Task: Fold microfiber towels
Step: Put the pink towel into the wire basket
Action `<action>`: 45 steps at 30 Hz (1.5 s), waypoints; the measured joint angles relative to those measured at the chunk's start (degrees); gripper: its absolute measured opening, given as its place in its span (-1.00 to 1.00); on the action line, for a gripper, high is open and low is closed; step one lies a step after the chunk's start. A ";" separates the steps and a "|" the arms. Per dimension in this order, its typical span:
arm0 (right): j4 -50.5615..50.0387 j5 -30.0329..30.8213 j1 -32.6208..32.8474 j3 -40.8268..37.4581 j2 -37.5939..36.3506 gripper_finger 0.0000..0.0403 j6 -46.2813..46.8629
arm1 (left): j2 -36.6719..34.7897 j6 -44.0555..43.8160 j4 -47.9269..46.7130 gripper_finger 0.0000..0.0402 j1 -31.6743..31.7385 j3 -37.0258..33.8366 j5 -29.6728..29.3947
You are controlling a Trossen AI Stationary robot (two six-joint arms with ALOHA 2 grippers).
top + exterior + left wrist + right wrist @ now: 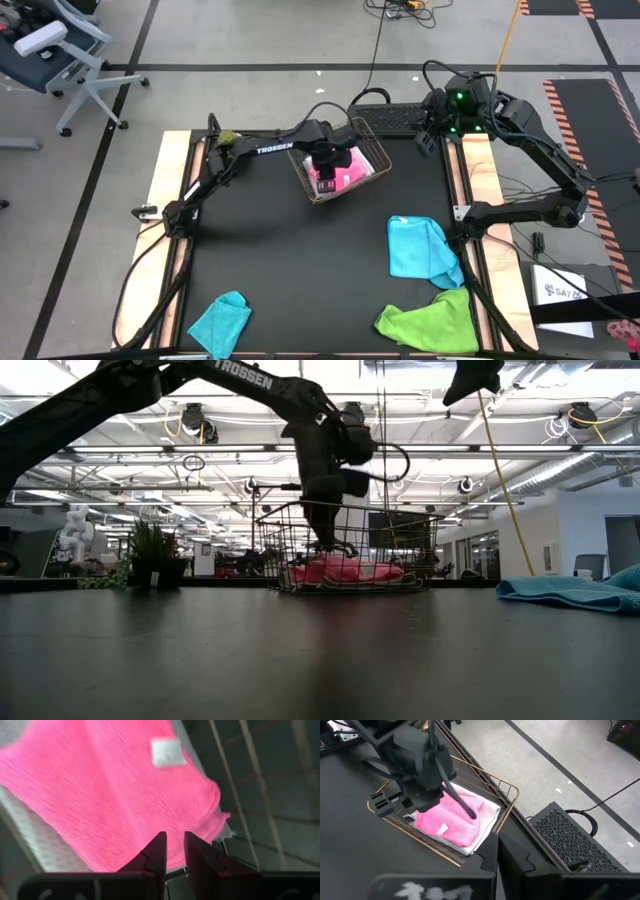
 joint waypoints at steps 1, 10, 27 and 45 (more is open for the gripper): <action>0.00 0.00 0.00 0.00 0.00 -0.99 0.02 | -0.01 -0.24 -0.02 -0.66 0.01 0.85 0.14; -0.03 -0.08 0.00 0.00 0.00 -0.99 -0.10 | -0.17 -0.49 -1.18 -0.66 -0.18 3.76 -4.69; 29.50 -13.57 2.74 -14.45 15.29 -1.00 -0.54 | -14.32 -25.32 -23.04 -0.97 -4.92 3.75 -25.08; 29.17 -7.56 12.61 -9.11 43.83 -1.00 -18.00 | -42.30 -50.02 -22.24 -0.95 -10.56 -14.90 -38.11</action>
